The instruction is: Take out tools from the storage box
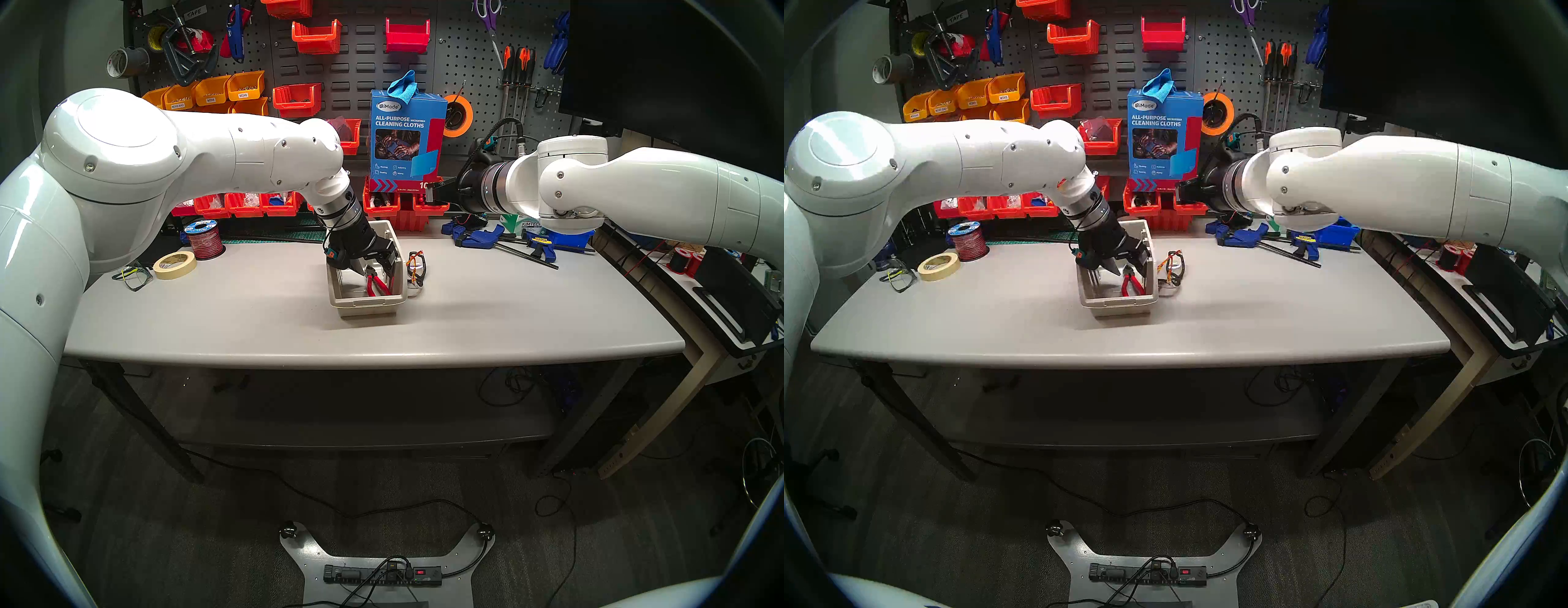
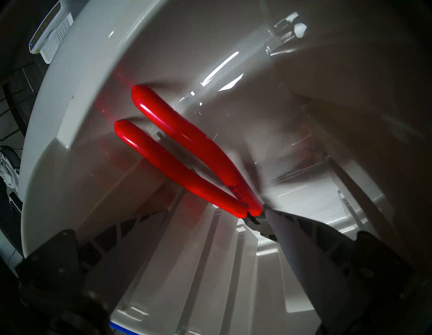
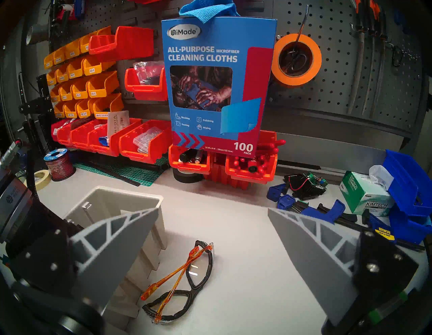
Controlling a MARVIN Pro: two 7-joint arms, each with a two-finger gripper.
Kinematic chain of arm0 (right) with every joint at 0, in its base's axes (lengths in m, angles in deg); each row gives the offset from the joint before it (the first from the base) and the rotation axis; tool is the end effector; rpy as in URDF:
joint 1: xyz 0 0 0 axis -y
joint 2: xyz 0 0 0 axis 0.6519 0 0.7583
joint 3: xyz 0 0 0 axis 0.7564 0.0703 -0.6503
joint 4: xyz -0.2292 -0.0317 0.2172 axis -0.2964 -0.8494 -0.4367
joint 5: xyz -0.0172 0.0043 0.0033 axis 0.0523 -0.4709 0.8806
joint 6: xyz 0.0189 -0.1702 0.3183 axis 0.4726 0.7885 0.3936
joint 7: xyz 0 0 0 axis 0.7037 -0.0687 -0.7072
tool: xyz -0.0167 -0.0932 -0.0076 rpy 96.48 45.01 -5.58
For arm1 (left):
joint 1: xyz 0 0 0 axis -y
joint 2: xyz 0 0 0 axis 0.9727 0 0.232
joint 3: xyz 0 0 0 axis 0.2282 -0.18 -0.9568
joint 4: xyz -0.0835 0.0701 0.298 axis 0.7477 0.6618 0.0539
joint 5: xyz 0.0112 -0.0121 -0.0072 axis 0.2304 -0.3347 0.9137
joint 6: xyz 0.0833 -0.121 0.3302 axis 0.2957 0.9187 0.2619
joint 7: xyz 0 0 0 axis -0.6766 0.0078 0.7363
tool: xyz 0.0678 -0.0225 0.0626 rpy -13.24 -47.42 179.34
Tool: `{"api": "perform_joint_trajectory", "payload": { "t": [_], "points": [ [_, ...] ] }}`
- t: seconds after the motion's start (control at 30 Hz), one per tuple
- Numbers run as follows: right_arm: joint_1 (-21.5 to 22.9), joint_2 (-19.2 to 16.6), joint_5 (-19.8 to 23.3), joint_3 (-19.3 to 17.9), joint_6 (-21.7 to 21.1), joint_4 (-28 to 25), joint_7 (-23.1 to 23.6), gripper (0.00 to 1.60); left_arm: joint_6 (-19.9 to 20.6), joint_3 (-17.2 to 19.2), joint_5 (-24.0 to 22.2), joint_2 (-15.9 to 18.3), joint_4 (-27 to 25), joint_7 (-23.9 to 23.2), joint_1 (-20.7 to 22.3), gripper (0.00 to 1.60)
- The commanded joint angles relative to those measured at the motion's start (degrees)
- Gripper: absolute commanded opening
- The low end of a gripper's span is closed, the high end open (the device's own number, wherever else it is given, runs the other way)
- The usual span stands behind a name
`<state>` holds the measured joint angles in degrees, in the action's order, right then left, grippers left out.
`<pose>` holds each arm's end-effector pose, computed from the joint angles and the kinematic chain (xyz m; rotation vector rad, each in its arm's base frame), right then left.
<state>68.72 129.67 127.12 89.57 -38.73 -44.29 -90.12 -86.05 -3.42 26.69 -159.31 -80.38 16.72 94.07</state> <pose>0.5492 0.0533 -0.0063 -2.4029 -0.3956 -1.6915 0.6710 -0.0877 -0.0590 0.6875 2.6811 -0.4111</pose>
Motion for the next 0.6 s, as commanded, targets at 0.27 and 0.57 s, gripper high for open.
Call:
{"api": "perform_joint_trajectory", "payload": {
  "t": [0.27, 0.57],
  "points": [
    [1.02, 0.06, -0.14, -0.79, 0.18, 0.15, -0.03, 1.6, 0.1, -2.51, 3.73, -0.03, 1.33, 7.18, 2.74, 1.6],
    [1.07, 0.07, -0.14, -0.82, 0.19, 0.16, -0.04, 1.6, 0.1, -2.24, 3.23, -0.11, 0.19, 13.61, 2.27, 1.6]
  ]
}}
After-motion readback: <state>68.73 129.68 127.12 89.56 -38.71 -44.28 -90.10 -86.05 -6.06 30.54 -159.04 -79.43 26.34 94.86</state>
